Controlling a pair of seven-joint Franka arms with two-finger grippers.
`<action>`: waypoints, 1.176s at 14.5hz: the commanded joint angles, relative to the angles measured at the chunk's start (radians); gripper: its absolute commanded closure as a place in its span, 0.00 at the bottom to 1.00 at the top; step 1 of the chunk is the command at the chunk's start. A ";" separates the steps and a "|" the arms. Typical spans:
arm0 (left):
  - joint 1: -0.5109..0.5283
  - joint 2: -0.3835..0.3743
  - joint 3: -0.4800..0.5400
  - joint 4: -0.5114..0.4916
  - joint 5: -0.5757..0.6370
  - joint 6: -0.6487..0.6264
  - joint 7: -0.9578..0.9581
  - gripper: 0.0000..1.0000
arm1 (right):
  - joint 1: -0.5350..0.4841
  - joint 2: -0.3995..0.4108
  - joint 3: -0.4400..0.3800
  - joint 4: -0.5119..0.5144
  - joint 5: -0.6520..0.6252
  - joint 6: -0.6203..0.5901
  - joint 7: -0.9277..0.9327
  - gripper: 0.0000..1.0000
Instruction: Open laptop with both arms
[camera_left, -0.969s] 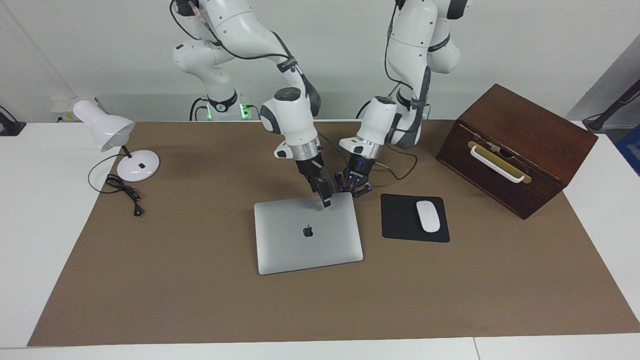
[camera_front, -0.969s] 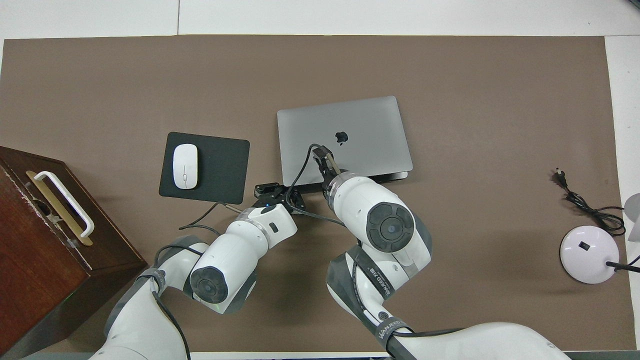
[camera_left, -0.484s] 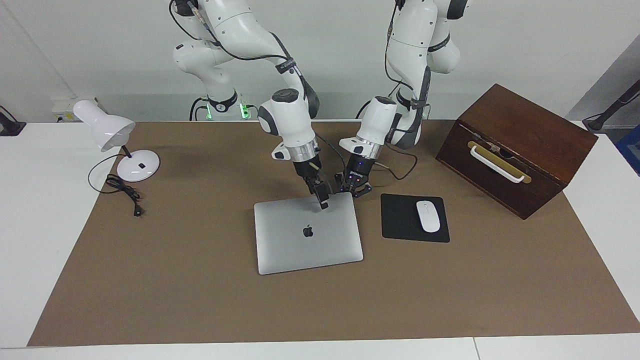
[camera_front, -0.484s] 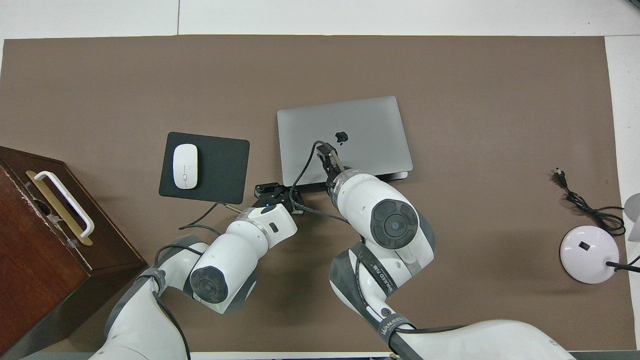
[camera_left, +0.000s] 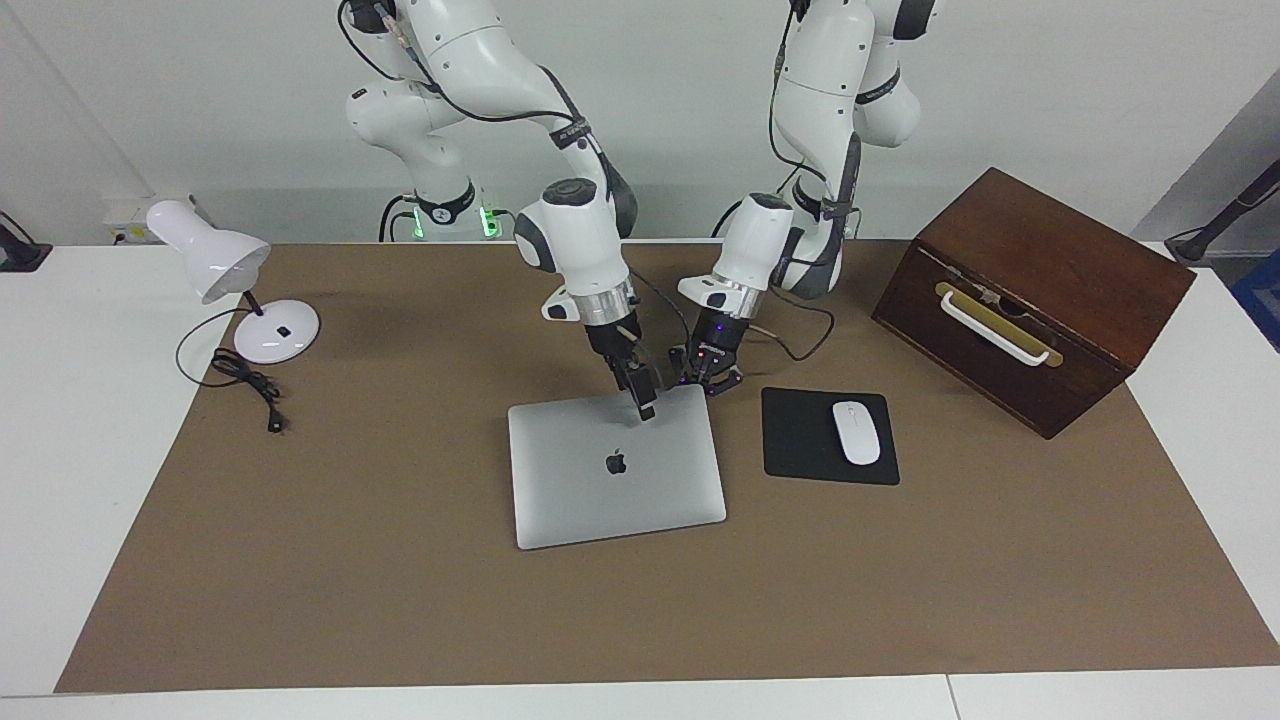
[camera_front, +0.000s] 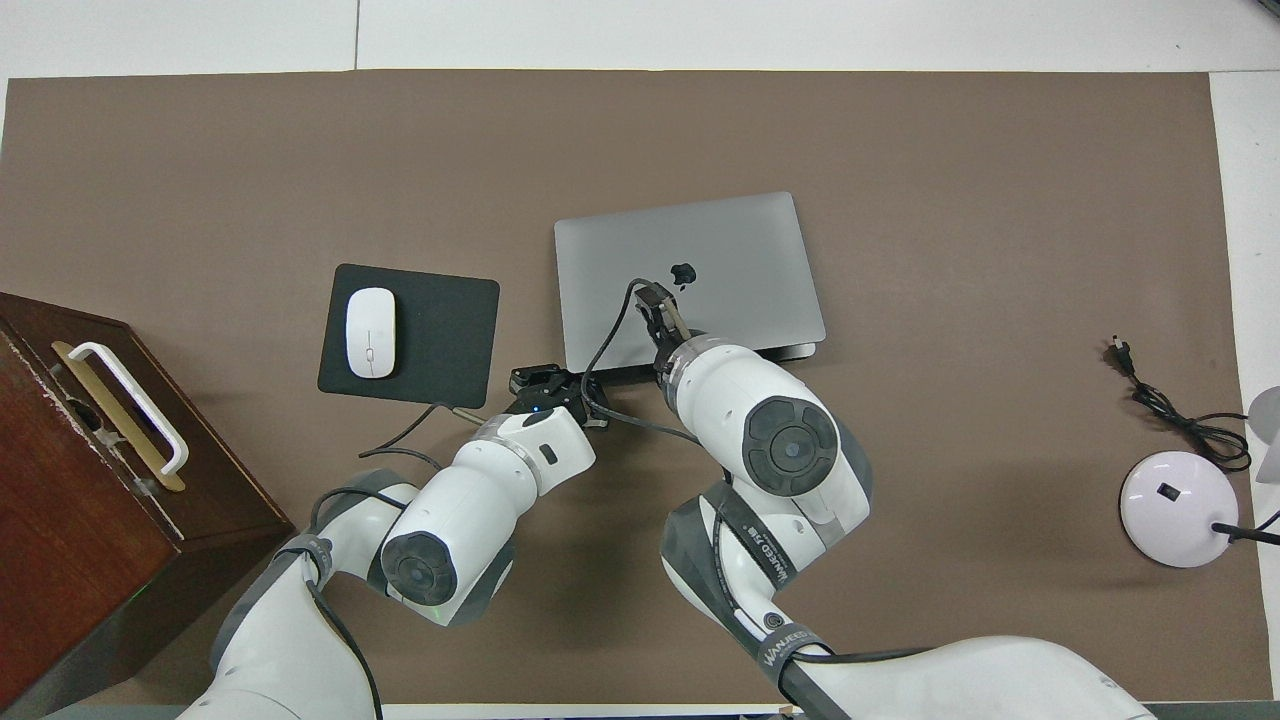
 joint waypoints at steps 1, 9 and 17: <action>0.009 0.048 0.000 0.026 0.019 0.018 0.003 1.00 | -0.018 0.026 0.005 0.030 -0.042 0.025 0.030 0.00; 0.018 0.059 0.001 0.026 0.038 0.018 0.005 1.00 | -0.042 0.074 0.005 0.122 -0.046 0.019 0.028 0.00; 0.019 0.060 0.001 0.029 0.039 0.018 0.005 1.00 | -0.042 0.129 0.006 0.263 -0.042 -0.069 0.036 0.00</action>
